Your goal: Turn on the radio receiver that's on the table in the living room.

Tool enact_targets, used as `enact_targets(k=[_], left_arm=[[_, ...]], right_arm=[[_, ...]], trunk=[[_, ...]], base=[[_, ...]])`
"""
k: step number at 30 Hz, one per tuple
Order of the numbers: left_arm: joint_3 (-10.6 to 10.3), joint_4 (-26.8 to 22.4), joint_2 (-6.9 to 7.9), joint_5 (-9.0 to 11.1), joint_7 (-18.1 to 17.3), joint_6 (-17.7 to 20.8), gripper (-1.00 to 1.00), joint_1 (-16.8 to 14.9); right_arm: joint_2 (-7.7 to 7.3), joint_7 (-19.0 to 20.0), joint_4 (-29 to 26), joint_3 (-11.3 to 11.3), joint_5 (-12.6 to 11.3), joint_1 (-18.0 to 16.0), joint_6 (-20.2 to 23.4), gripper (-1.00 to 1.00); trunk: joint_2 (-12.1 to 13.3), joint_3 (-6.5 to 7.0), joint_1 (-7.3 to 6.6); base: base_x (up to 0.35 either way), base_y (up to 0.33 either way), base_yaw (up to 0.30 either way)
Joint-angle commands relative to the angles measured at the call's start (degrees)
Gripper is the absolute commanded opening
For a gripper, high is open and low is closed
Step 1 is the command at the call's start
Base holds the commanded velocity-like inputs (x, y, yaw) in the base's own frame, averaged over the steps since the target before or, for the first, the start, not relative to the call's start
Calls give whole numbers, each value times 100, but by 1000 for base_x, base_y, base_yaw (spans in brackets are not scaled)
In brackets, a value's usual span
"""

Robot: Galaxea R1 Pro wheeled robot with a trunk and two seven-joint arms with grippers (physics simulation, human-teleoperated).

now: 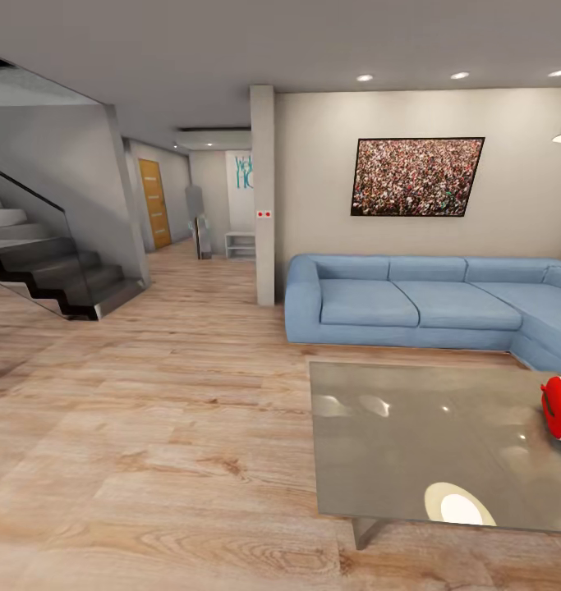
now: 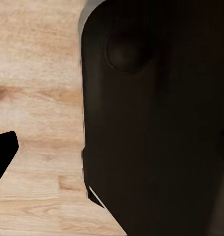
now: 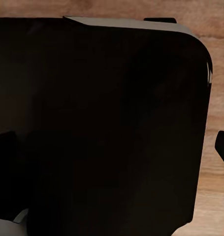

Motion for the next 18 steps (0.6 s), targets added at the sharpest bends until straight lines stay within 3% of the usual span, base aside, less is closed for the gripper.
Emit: enact_targets(k=[1,6,7,11,18], left_arm=[[-1,-33,17,0,0,0,100,0],[0,-195,153,-2,8,0,100,0],[0,-1035,231,-2,9,0,100,0],[0,-1490,307,-9,9,0,100,0],[11,-2526,376,-11,17,6,100,-1]], right_arm=[[-1,0,-7,0,0,0,-24,100],[-4,0,-76,0,4,0,-184,100],[-5,0,-115,0,10,0,-563,100],[-16,0,-288,0,15,0,-786,100],[-21,-11,-1340,8,25,0,-890,100]], trunk=[[0,0,0],[0,0,0],[0,0,0],[0,0,0],[0,0,0]], base=[[0,0,0],[0,0,0],[0,0,0],[0,0,0],[0,0,0]])
